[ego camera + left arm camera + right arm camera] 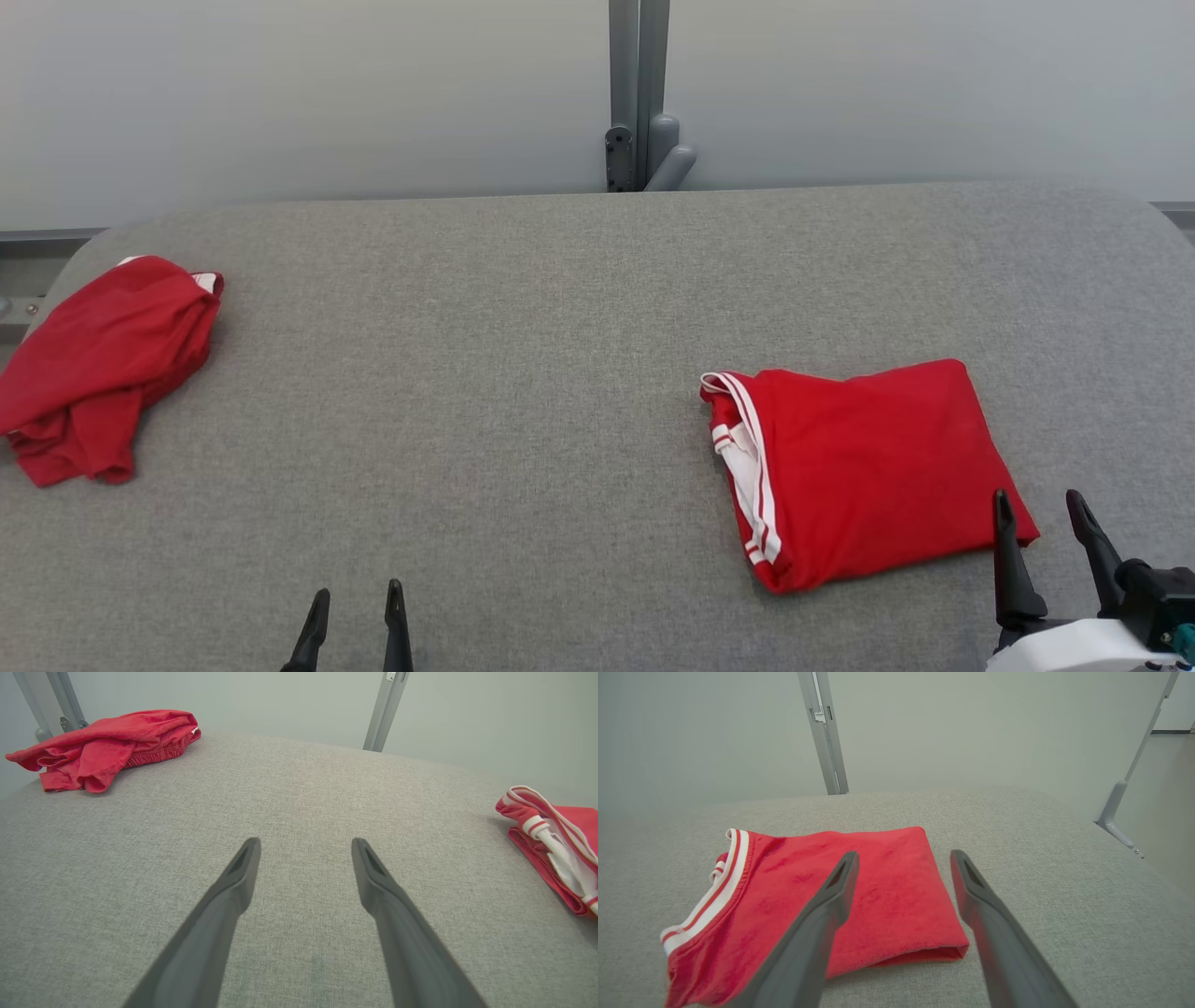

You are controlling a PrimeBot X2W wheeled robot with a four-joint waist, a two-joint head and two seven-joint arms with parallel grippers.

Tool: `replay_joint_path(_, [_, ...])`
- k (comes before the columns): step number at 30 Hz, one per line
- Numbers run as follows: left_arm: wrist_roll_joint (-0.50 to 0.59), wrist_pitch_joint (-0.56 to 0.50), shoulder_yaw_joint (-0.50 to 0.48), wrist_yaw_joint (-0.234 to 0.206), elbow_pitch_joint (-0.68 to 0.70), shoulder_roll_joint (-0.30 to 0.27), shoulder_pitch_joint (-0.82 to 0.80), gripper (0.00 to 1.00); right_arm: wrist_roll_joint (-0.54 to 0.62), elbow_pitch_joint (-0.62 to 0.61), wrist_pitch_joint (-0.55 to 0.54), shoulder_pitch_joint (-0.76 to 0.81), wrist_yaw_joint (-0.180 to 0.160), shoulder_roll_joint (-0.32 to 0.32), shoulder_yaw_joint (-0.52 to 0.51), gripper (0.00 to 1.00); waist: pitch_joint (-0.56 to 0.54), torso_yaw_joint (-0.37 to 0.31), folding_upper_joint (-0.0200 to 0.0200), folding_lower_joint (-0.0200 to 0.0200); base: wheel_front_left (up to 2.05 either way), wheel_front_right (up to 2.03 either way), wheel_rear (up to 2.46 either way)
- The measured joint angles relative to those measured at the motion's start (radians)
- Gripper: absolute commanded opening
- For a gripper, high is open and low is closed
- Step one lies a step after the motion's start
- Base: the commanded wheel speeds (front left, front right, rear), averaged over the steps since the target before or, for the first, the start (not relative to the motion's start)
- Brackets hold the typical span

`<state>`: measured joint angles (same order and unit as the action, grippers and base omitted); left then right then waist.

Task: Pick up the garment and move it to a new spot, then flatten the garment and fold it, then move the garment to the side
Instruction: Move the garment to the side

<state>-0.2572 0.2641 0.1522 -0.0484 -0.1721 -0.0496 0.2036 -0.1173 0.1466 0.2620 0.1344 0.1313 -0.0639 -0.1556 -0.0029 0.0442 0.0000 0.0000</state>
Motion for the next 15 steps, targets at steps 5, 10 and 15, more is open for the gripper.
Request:
replay_joint_path(5, [0.004, 0.000, 0.000, 0.001, 0.004, 0.000, 0.000, 1.00, -0.042, 0.026, 0.001, -0.045, 0.000, -0.012, 0.007, 1.00, 0.010, -0.003, 0.0000, 0.0000, 0.00, 0.00, 0.00])
replay_joint_path(10, [0.014, 0.000, 0.000, 0.012, 0.007, 0.000, -0.014, 1.00, -0.050, 0.133, -0.035, -0.158, 0.000, -0.095, 0.036, 1.00, 0.044, -0.006, 0.0000, 0.0000, 0.00, 0.00, 0.00])
replay_joint_path(15, [0.018, 0.000, -0.001, 0.027, 0.009, 0.000, -0.060, 1.00, -0.058, 0.209, -0.197, -0.298, 0.000, -0.178, 0.083, 1.00, 0.095, -0.002, 0.0000, 0.0000, 0.00, 0.00, 0.00])
